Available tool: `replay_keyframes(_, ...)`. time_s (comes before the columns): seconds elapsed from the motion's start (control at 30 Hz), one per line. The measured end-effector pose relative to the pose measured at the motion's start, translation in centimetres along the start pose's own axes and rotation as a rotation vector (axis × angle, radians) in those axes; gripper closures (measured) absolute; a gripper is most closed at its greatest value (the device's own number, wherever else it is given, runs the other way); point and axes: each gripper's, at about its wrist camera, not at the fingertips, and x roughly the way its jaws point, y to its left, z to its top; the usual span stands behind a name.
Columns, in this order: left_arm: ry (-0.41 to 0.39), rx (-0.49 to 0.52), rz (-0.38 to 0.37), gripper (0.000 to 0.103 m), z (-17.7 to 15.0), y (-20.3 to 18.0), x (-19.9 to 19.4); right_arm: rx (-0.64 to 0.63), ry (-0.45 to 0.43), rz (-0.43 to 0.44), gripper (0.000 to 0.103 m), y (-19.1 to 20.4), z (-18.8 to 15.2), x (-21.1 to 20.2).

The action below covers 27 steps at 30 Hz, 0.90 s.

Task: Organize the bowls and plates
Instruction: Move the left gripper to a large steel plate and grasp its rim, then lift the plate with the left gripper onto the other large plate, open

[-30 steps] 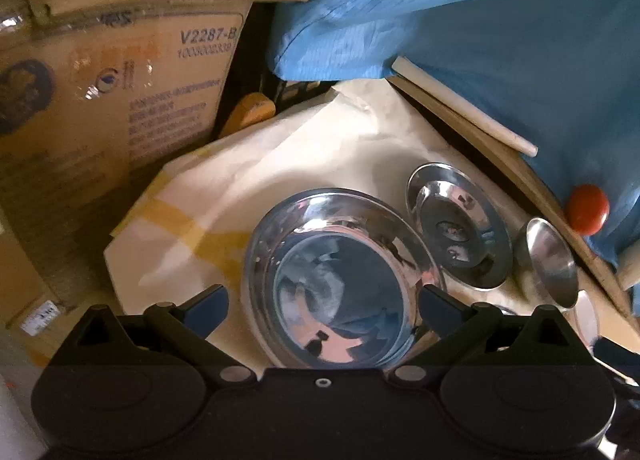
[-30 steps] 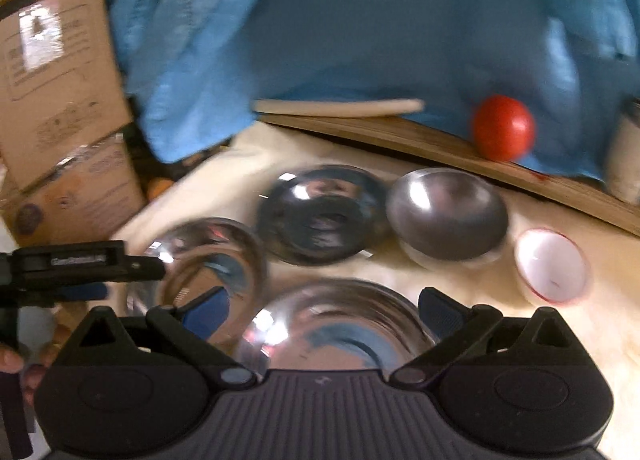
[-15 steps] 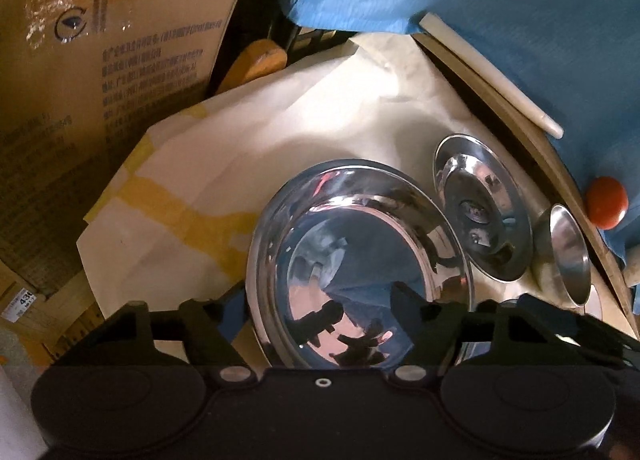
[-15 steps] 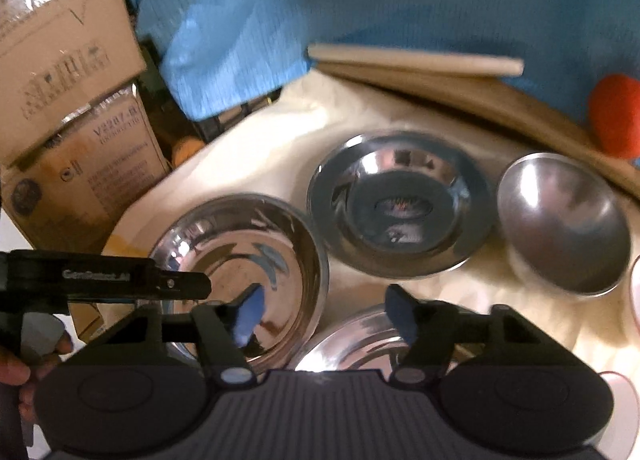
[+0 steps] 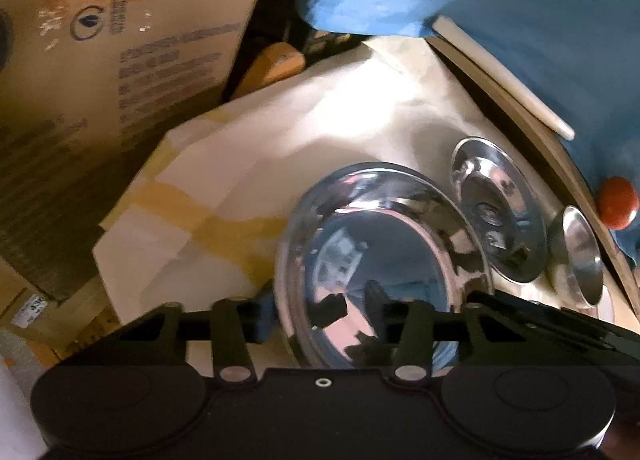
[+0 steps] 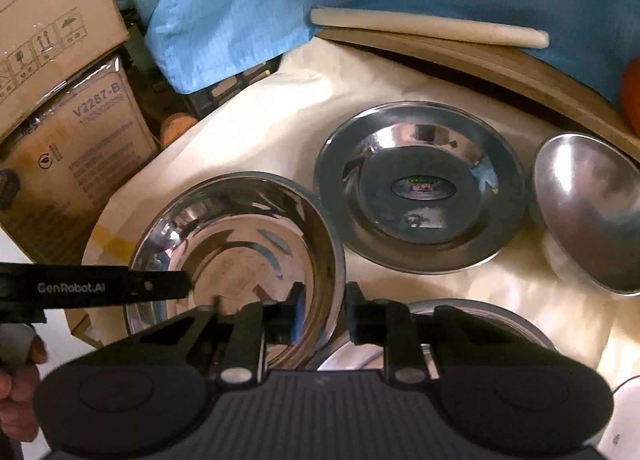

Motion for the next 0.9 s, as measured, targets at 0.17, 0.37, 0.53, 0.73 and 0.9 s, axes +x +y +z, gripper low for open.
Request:
replay_keyframes(0.17,-0.013,-0.018,-0.004,0.074,-0.1,0.6,-0.4,0.019,-0.029,0.0,0.084,-0.2,-0.3,-0.6)
replay_keyframes(0.37,-0.072,-0.015,-0.019,0.08,0.7,0.3,-2.3,0.052,-0.1,0.017,0.091,-0.5,0.1,-2.6)
replay_keyframes(0.53,-0.088,0.011,-0.053,0.08,1.7,-1.4,-3.0,0.104,-0.158,0.006,0.092,-1.8,0.3,-4.8)
replay_keyframes(0.73,-0.065,0.11,-0.133,0.08,2.2,-4.8,-2.7,0.165,-0.204,-0.064,0.092,-4.4,-1.3,-7.9)
replay_keyframes(0.9,0.028,0.245,-0.201,0.08,1.5,-8.3,-1.0,0.233,-0.189,-0.137,0.091,-6.7,-4.0,-10.3)
